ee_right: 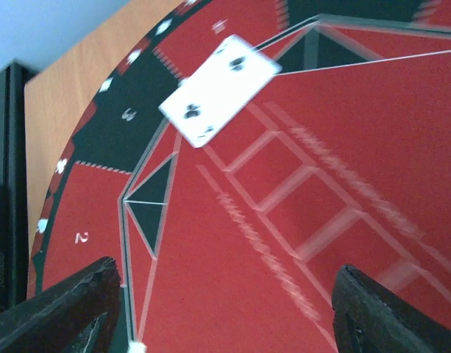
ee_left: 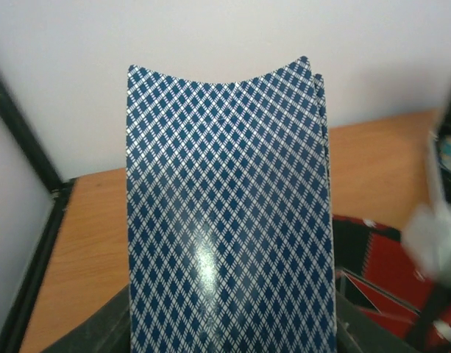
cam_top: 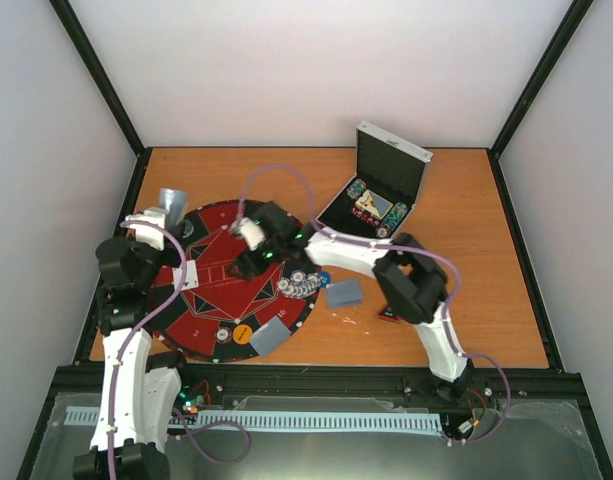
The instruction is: Distribute texas hold em gaming equipment
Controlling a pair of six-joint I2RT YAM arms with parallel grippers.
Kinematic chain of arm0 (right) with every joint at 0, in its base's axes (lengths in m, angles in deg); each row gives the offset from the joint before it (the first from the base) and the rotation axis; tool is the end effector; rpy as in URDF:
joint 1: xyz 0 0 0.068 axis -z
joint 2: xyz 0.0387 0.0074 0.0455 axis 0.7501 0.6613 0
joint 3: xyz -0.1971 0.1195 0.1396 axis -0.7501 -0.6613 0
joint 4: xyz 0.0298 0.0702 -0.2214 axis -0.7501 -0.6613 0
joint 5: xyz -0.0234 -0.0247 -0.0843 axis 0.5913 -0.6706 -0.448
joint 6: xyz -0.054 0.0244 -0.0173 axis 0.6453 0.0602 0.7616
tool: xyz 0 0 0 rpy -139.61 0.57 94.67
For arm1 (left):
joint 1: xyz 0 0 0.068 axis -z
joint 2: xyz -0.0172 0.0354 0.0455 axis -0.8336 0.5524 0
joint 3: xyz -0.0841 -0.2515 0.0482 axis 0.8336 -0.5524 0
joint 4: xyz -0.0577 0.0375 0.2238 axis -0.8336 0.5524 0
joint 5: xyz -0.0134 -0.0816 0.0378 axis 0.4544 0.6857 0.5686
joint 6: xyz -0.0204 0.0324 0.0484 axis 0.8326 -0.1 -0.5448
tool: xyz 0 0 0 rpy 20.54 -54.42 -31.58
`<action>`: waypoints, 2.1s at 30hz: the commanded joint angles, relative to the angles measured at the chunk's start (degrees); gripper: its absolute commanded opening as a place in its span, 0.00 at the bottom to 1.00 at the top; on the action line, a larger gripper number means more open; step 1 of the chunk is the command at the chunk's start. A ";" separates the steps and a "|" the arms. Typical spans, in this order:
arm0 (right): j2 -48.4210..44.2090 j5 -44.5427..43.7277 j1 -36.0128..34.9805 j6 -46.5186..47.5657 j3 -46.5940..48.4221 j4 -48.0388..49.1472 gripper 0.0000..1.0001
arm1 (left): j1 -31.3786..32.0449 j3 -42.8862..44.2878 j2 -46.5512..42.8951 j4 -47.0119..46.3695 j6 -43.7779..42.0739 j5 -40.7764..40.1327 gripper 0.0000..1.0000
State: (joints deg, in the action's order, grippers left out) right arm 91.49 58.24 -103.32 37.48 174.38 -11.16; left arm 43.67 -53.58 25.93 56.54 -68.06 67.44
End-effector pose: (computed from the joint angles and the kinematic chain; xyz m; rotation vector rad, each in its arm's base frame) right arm 0.2503 0.3899 0.1881 -1.2326 2.1858 1.0406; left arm 0.1462 0.0177 0.2869 0.1440 1.7532 -0.0450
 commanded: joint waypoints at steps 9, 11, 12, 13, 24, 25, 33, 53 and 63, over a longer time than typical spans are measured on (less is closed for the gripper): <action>-18.07 8.15 12.48 -0.07 -7.29 3.35 0.94 | -0.30 4.21 3.38 21.01 -38.30 27.88 0.42; -16.84 12.39 11.46 -1.67 -5.36 4.40 1.00 | -0.30 4.33 3.45 23.94 -43.20 29.74 0.41; -16.17 13.25 10.44 -1.25 -3.84 3.91 1.00 | -0.30 4.35 3.49 24.22 -44.07 29.92 0.41; -15.26 13.17 9.33 -0.21 -2.14 2.34 1.00 | -0.30 4.40 3.54 24.19 -44.38 29.78 0.41; -3.92 10.11 4.89 1.69 13.52 -6.66 0.91 | -0.30 4.47 4.20 24.11 -48.52 27.80 0.41; -3.43 10.00 4.89 2.05 14.31 -7.77 0.88 | -0.30 4.57 4.16 23.69 -48.21 27.62 0.41; -6.15 8.80 5.47 4.26 12.27 -9.56 0.56 | -0.30 2.71 2.71 21.27 -46.79 27.27 0.40; -8.03 6.04 5.58 9.06 15.40 -17.88 0.21 | -0.34 2.29 2.70 20.68 -42.20 27.05 0.40; -10.14 3.78 5.96 10.79 15.49 -21.48 0.03 | -0.30 2.21 2.85 20.42 -40.55 26.44 0.40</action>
State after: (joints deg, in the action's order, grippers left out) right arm 83.86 64.95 -98.12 46.90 188.83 -29.33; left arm 43.65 -52.01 29.36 79.60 -110.09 92.21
